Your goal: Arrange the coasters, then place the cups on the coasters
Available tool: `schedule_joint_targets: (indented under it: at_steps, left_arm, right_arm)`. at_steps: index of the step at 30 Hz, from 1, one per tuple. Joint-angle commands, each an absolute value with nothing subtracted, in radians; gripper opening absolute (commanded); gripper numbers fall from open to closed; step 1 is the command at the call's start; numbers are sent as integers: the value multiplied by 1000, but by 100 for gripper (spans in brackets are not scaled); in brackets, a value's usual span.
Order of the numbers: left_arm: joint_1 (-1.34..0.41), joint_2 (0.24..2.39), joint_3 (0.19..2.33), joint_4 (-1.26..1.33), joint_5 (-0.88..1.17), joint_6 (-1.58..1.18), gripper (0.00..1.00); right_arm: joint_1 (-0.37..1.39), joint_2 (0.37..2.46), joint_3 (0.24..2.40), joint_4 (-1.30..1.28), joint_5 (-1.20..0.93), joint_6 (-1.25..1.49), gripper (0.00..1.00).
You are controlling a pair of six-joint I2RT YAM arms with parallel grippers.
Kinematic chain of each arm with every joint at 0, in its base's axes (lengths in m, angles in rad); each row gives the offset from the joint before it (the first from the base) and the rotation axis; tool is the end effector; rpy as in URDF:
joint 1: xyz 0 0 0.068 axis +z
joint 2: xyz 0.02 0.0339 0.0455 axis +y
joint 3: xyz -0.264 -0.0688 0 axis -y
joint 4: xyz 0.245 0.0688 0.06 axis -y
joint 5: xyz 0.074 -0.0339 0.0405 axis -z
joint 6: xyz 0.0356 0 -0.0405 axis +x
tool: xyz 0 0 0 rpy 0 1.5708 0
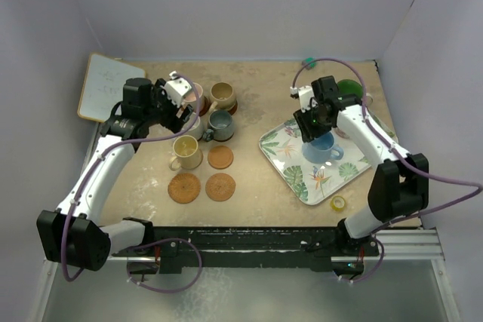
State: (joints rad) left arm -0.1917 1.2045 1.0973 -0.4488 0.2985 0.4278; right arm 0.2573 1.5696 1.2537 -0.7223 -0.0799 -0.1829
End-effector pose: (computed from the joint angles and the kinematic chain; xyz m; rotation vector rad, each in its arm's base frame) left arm 0.2603 -0.0612 0.3364 0.8062 1.9439 -0.1758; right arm 0.3153 0.0859 0.2641 -0.5975 2.5402 0.1307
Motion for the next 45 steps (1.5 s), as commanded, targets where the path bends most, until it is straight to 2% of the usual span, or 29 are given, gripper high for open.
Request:
schedule_joint_targets:
  at_steps: [1, 7, 12, 25, 32, 45]
  left_arm:
    - [-186, 1160, 1085, -405, 298, 423, 76]
    - [-186, 1136, 1072, -408, 299, 431, 76]
    - [-186, 1119, 1072, -418, 296, 438, 77]
    - [-186, 1100, 1071, -439, 269, 453, 77]
    - [-185, 1104, 1070, -440, 271, 451, 77]
    - [-187, 1126, 1078, -450, 282, 468, 77]
  right_arm:
    - [262, 1486, 1351, -793, -155, -325, 47]
    - [251, 1459, 1374, -756, -75, -545, 59]
    - [230, 1523, 1425, -799, -35, -749, 66]
    - [179, 1763, 1542, -962, -53, -972, 71]
    - [179, 1826, 1539, -974, -89, -975, 65]
    - [180, 1822, 1481, -949, -134, -839, 37]
